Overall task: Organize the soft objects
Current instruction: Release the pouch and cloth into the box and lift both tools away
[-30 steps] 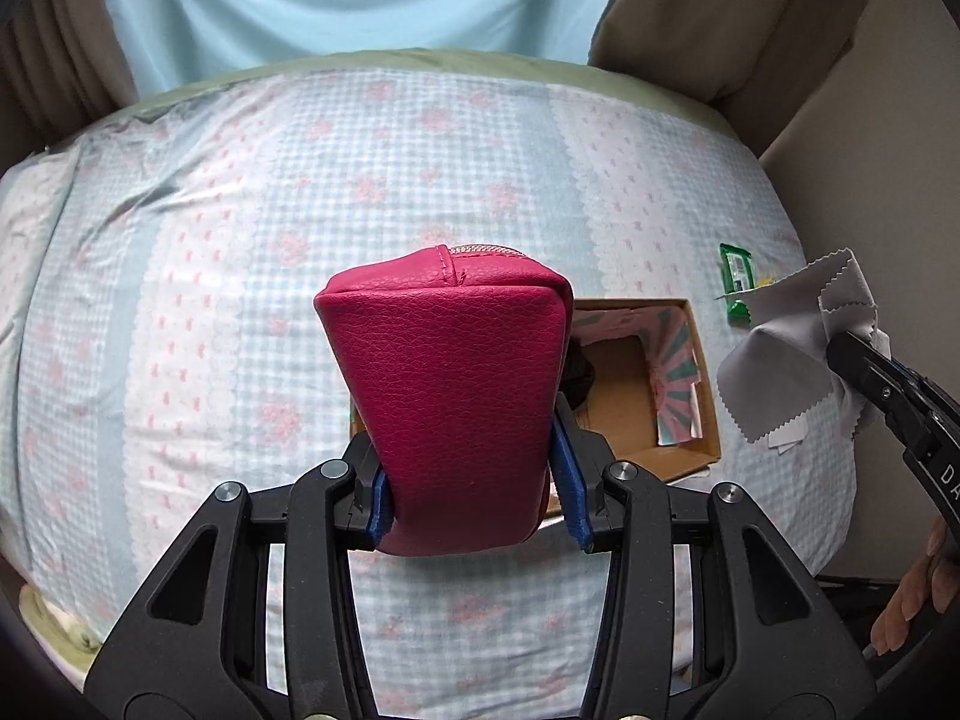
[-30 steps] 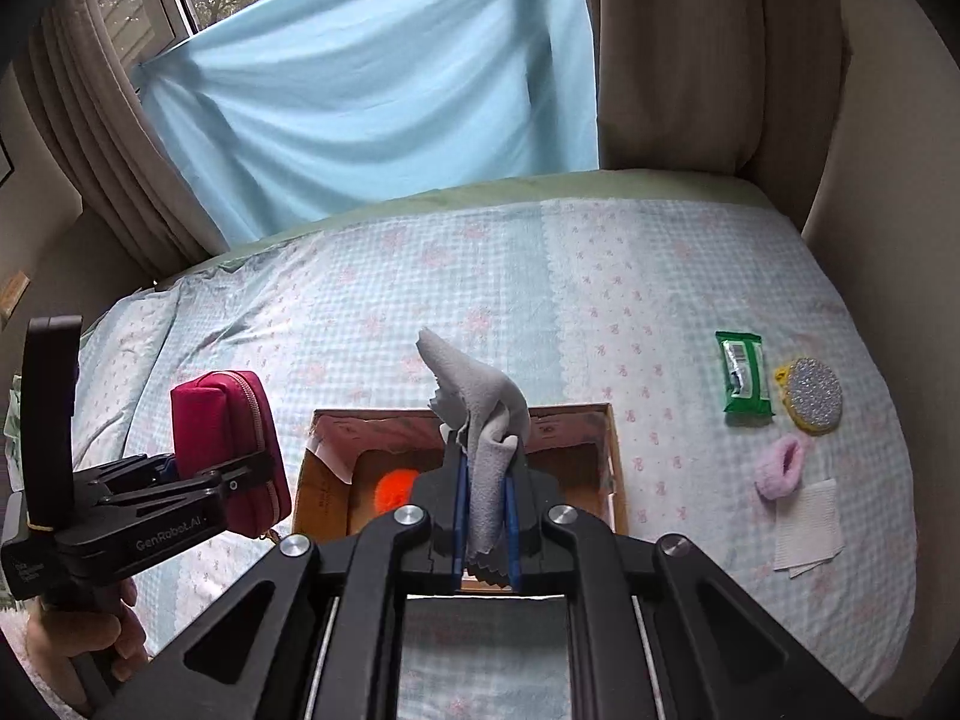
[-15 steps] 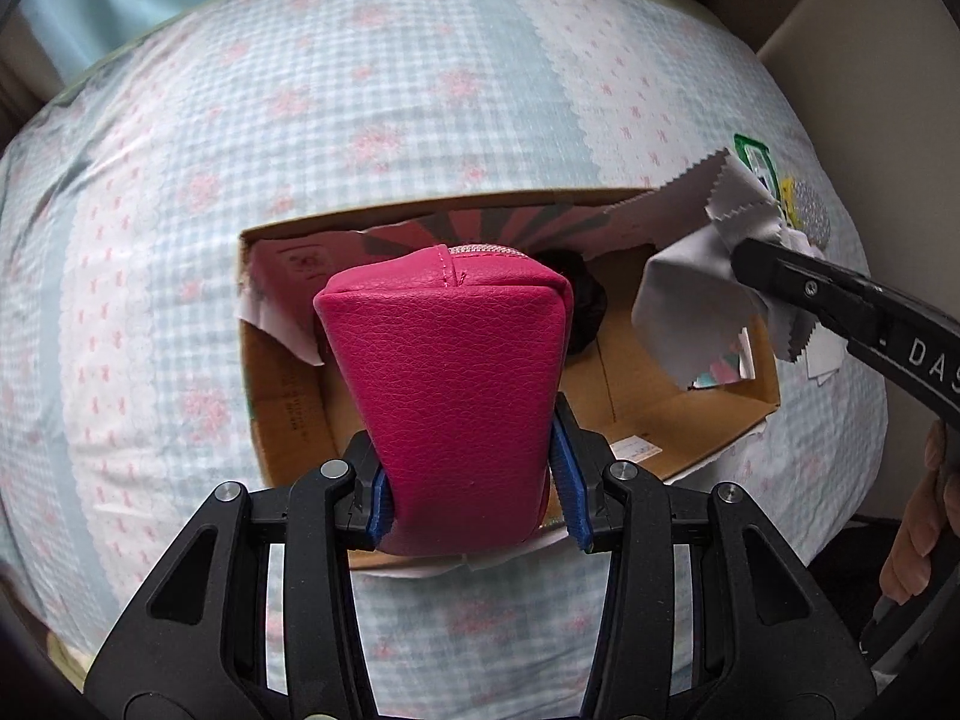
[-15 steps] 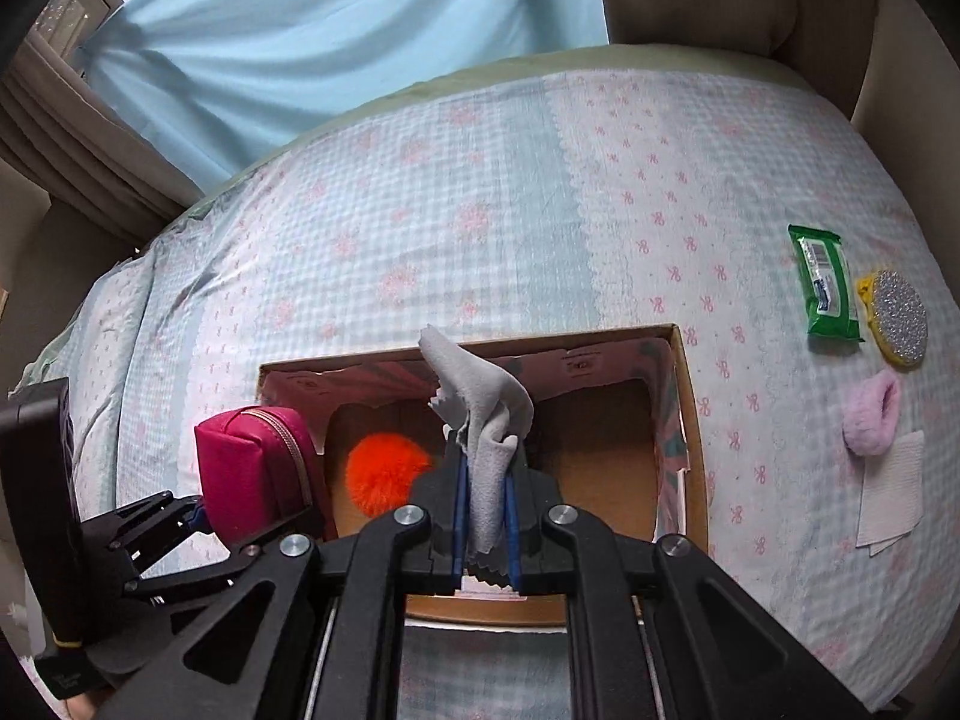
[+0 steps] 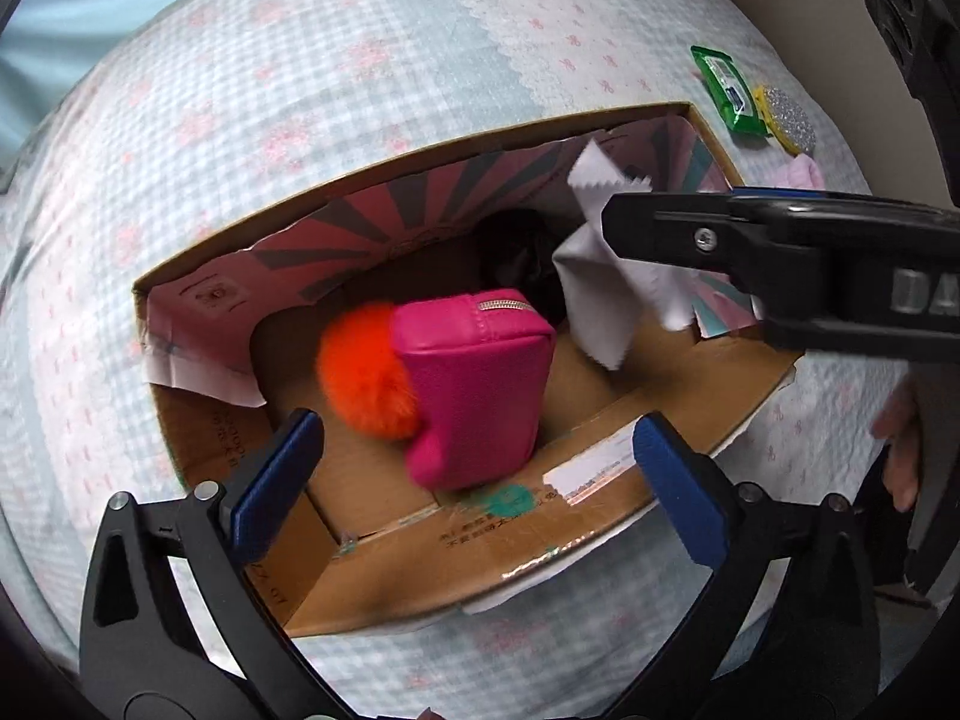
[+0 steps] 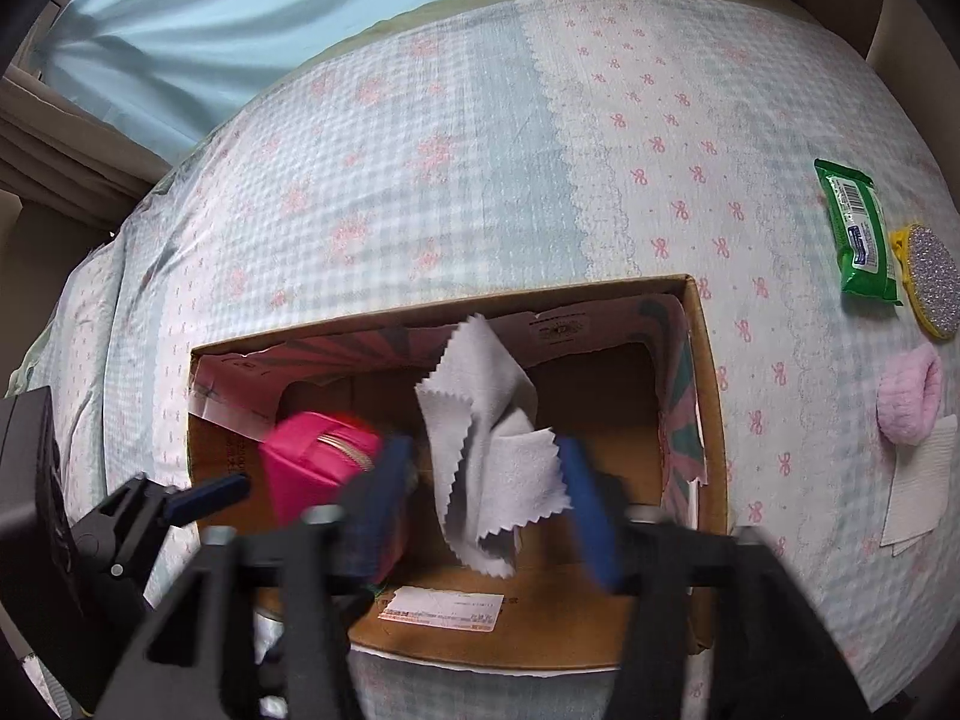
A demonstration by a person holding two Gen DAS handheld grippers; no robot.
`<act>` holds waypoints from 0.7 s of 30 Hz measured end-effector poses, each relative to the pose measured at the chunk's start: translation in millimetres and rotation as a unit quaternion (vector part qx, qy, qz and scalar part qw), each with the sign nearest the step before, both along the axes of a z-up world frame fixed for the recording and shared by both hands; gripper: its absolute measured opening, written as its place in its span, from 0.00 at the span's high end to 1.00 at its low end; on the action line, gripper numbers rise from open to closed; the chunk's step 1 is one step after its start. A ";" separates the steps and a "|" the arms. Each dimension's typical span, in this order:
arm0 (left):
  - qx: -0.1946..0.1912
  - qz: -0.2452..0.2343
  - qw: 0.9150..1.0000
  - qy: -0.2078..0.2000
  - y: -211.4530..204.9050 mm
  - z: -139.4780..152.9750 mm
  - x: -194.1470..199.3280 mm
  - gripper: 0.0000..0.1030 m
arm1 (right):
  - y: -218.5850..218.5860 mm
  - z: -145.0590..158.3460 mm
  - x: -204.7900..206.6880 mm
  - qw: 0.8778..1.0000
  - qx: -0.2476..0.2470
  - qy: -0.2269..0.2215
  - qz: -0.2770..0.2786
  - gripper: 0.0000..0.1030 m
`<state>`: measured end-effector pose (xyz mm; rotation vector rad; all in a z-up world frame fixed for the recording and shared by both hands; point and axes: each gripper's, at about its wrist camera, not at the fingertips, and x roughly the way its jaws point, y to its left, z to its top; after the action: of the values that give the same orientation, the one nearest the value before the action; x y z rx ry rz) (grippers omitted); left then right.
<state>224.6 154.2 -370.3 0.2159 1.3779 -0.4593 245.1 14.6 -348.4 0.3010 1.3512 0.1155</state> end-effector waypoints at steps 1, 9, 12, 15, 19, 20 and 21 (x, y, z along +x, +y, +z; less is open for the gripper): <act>0.005 -0.001 1.000 -0.001 2.0 0.2 -1.4 0.00 | -1.1 -0.9 -0.7 1.000 0.003 -0.002 0.001 0.00; 0.020 0.030 0.999 -0.008 28.8 7.3 0.4 0.00 | -2.0 -3.8 -11.2 1.000 0.005 0.007 0.006 0.00; 0.017 0.040 0.999 -0.015 36.4 16.9 0.9 0.00 | -0.1 5.6 -15.6 1.000 0.002 -0.006 0.008 0.00; 0.011 0.048 0.998 -0.024 46.3 25.3 -4.7 0.00 | 3.1 16.7 -20.0 1.000 -0.010 -0.016 0.014 0.00; 0.008 0.051 0.998 -0.047 53.2 43.9 -13.8 0.00 | 7.4 34.5 -29.8 0.999 -0.017 -0.032 0.021 0.00; 0.007 0.050 0.997 -0.052 53.5 49.3 -17.5 0.00 | 7.5 39.7 -33.1 0.999 -0.019 -0.037 0.022 0.00; 0.006 0.051 0.997 -0.058 54.6 54.6 -20.4 0.00 | 7.9 44.7 -36.5 0.999 -0.020 -0.041 0.022 0.00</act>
<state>204.2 208.8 -315.7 0.1795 1.2727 -0.3486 208.5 22.5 -303.7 0.2307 1.2779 0.1366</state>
